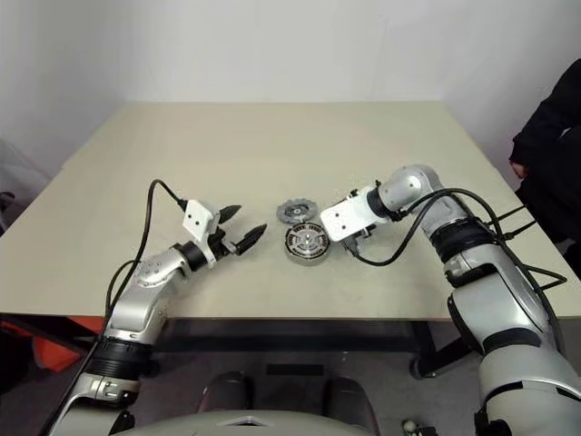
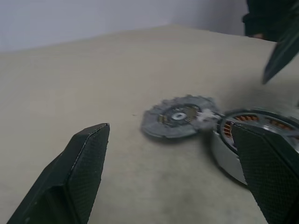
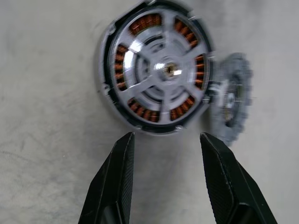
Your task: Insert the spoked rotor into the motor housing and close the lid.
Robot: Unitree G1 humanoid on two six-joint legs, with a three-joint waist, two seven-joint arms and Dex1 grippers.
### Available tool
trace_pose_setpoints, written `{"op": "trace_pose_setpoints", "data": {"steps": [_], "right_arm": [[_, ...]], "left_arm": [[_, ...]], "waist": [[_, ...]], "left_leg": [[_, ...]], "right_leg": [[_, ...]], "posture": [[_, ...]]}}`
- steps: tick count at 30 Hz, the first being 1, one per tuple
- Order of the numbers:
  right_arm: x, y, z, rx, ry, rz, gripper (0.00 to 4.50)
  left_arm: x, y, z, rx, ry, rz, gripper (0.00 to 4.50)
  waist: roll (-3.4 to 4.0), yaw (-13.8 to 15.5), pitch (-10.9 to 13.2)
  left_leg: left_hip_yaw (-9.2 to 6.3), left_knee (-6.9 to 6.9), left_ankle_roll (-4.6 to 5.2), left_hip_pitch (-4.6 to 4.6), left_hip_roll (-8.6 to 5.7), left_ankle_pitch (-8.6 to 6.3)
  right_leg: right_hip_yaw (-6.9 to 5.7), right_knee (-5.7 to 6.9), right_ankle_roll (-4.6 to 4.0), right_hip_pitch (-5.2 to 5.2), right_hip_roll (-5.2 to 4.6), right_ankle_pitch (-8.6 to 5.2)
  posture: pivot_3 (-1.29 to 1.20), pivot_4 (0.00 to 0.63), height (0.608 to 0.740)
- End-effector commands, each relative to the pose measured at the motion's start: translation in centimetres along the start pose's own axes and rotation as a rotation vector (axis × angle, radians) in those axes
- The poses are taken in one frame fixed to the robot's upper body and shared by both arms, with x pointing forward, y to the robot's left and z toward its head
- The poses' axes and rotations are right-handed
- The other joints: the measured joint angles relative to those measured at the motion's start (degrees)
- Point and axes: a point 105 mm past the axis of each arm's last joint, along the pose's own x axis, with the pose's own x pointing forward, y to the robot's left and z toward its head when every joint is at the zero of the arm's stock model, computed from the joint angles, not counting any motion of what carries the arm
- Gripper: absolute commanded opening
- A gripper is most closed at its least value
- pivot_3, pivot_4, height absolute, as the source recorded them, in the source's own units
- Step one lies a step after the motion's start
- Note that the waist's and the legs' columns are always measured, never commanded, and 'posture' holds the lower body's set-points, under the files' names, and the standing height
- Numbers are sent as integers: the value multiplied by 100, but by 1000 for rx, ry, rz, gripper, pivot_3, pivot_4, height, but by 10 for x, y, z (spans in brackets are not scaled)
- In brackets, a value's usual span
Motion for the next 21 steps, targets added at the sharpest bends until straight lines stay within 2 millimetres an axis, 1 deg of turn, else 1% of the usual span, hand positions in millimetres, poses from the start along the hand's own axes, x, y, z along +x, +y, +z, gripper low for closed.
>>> {"op": "trace_pose_setpoints", "data": {"steps": [1, 5, 9, 12, 21], "right_arm": [[0, -12, 2, -80, 17, -17, 2456], [9, -19, 8, -106, 2, -24, 2456], [17, -22, 7, -119, 15, -22, 2456], [21, -19, 8, -123, 11, -5, 2456], [28, -12, 9, -179, 10, 49, 2456]], "left_arm": [[0, -11, 14, 12, -17, -80, 4356], [-2, -15, 11, 5, 12, -119, 4356], [-2, -14, 11, 12, 23, -127, 4356], [-1, -13, 10, 18, 24, -120, 4356], [-2, -11, 6, 15, 32, -103, 4356]], "waist": [[0, -7, 0], [0, -21, 1], [0, -116, 1], [0, -157, 1], [1, -159, 1]], "left_leg": [[0, 1, 0, 0, 1, 0], [0, 7, 0, 2, 1, 0], [0, 16, 0, 1, 3, 0], [0, 20, 1, 1, 4, -1], [0, 23, 4, 0, 5, -3]], "right_leg": [[0, 1, 0, 0, 0, 0], [0, 4, 0, 0, 1, 0], [0, 9, -2, 1, 2, 1], [0, 12, -3, 1, 2, 2], [1, 13, -4, 1, 3, 3]], "posture": [[0, 0, 740], [0, 0, 740], [0, 0, 740], [0, 0, 740], [0, 0, 740]]}}
